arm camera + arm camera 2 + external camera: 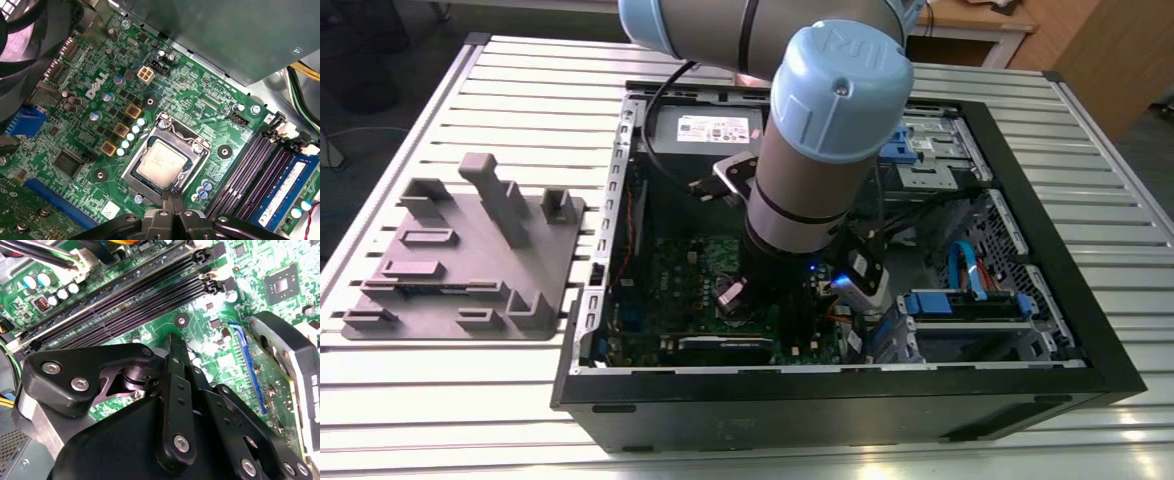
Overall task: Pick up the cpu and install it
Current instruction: 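Install the first cpu locking lever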
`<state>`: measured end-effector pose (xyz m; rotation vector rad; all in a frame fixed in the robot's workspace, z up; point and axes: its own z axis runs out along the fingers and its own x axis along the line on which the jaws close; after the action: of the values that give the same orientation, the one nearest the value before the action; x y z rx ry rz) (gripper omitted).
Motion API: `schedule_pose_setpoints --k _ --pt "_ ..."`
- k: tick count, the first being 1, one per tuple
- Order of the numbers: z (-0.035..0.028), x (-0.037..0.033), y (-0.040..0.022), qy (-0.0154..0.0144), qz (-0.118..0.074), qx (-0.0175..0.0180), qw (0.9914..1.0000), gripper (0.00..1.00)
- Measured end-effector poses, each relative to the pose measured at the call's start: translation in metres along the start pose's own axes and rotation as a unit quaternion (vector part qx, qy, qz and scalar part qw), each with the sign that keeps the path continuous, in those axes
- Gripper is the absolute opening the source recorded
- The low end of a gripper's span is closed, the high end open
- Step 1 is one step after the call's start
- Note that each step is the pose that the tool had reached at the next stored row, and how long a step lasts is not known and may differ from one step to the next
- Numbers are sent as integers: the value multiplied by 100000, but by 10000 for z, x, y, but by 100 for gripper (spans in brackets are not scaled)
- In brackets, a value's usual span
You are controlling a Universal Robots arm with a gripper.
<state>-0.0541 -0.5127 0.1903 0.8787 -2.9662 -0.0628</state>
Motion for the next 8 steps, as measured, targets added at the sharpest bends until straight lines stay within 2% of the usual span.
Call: schedule_pose_setpoints --k 8 --pt "-2 -39 -37 -7 11 -13 100000 10"
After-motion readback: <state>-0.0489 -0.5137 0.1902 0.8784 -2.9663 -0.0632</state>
